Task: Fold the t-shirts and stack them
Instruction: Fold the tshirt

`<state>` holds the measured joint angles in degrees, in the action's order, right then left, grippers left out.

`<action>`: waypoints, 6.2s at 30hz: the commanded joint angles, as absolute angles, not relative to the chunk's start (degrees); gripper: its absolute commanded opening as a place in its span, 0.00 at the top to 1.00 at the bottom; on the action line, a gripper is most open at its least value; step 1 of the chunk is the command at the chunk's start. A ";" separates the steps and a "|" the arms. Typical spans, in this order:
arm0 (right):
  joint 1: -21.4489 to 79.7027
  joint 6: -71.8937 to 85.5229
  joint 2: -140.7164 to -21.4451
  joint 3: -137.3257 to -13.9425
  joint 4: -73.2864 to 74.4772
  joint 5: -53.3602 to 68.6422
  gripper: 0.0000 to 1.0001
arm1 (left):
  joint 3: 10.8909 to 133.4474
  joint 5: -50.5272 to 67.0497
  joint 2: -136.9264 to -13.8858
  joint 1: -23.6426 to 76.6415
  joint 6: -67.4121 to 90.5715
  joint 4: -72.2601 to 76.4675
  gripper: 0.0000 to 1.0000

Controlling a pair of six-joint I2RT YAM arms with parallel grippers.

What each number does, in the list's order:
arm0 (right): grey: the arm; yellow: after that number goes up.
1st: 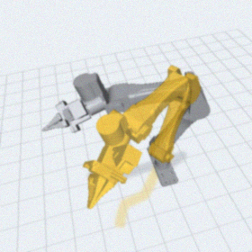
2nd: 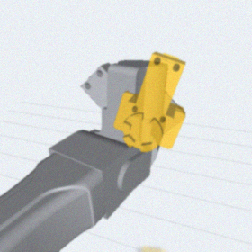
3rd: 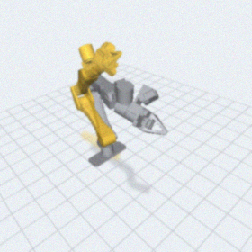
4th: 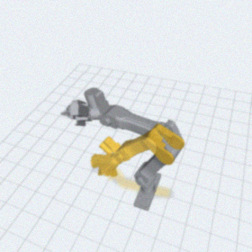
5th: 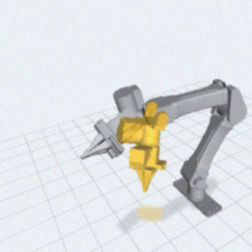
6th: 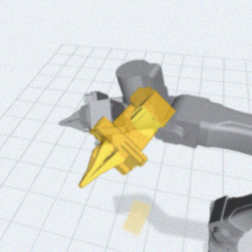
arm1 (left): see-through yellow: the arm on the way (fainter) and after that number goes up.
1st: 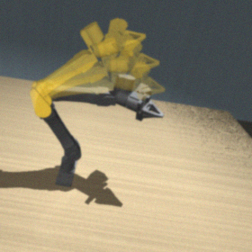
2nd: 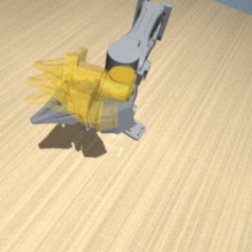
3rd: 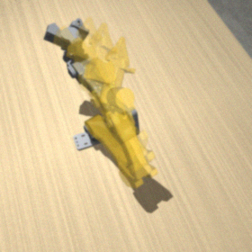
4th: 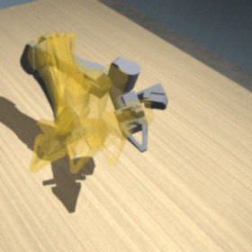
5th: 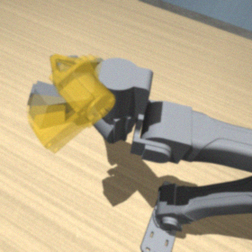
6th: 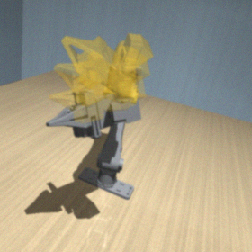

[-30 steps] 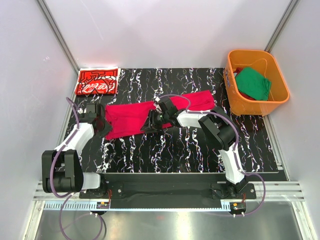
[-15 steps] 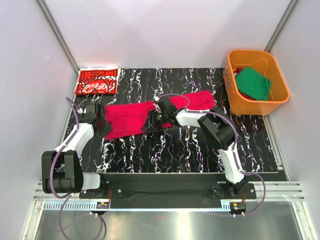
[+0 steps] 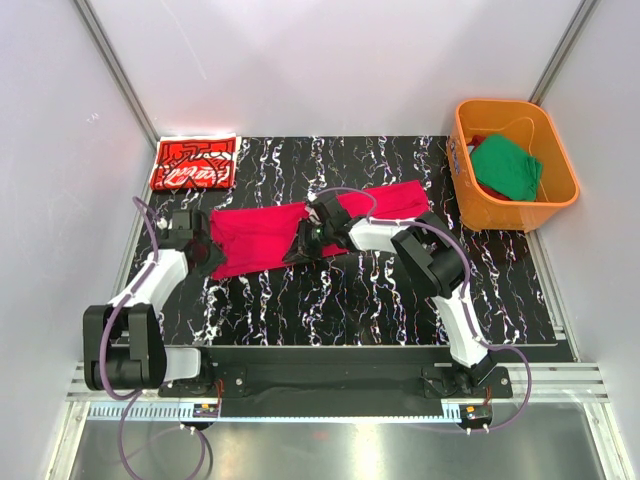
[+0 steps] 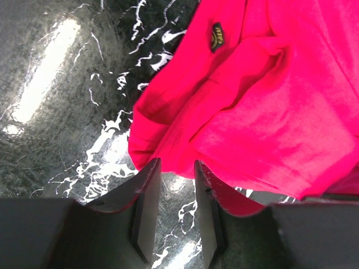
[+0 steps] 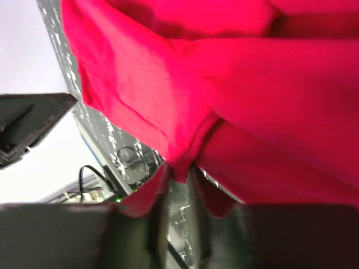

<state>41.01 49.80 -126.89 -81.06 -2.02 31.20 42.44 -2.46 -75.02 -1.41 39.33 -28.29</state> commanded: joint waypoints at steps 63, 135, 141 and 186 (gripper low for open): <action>37.71 54.23 -128.23 -90.52 -5.19 34.01 1.00 | 47.45 11.52 -84.29 -0.26 39.64 -17.83 0.94; 30.41 53.79 -144.05 -111.53 -0.44 40.43 0.96 | 71.54 12.13 -102.22 -0.26 38.94 -18.63 1.00; 30.50 53.61 -142.30 -109.08 -0.53 41.22 0.96 | 70.05 12.48 -100.20 -0.35 38.67 -20.38 1.00; 33.05 50.54 -132.98 -95.45 -1.23 43.42 0.92 | 41.40 7.12 -76.29 2.20 40.43 -22.06 1.00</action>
<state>32.01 51.57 -136.79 -96.55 -0.56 42.76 42.06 9.67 -78.06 2.22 40.58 -21.56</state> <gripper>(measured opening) 0.082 0.012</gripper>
